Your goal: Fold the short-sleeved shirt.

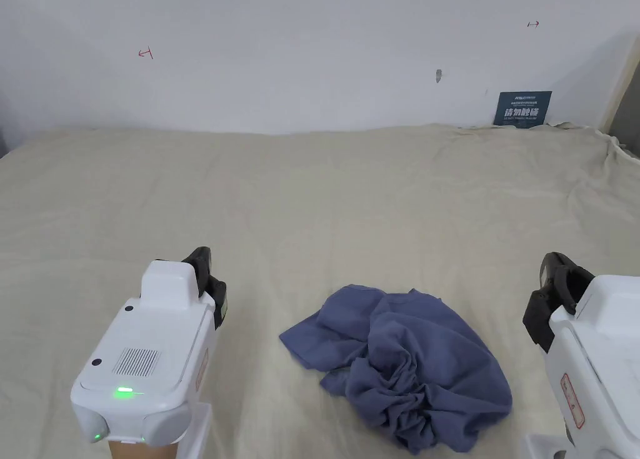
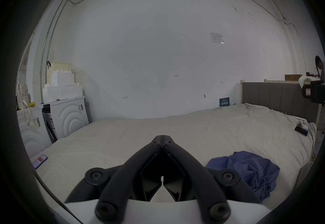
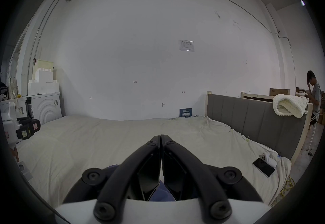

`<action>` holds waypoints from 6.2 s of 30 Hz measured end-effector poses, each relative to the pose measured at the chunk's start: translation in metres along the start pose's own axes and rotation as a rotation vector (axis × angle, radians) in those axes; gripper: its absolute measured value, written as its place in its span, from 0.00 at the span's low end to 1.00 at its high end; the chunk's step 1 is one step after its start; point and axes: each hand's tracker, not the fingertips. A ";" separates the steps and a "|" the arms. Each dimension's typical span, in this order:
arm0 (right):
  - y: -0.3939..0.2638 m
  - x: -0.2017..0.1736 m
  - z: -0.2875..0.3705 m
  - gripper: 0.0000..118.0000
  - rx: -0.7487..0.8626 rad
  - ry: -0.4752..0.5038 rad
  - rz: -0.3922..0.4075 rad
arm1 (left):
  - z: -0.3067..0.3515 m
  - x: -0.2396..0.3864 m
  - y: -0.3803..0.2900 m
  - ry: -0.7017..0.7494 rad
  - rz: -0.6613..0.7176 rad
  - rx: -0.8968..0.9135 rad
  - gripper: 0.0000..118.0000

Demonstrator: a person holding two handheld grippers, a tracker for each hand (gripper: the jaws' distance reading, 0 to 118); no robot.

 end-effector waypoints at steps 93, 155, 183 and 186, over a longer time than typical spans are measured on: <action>-0.166 0.053 -0.181 0.80 -0.923 0.027 -0.127 | -0.180 0.043 -0.049 -0.357 0.055 -0.813 0.00; 0.268 -0.032 -0.342 0.03 -0.123 0.194 0.183 | -0.262 -0.153 0.311 0.143 0.038 -0.167 0.00; 0.014 -0.028 -0.263 0.03 -0.500 0.283 -0.078 | -0.203 -0.091 0.057 -0.036 0.134 -0.501 0.00; -0.006 -0.026 -0.238 0.03 -0.521 0.295 -0.101 | -0.182 -0.091 0.036 -0.044 0.131 -0.531 0.00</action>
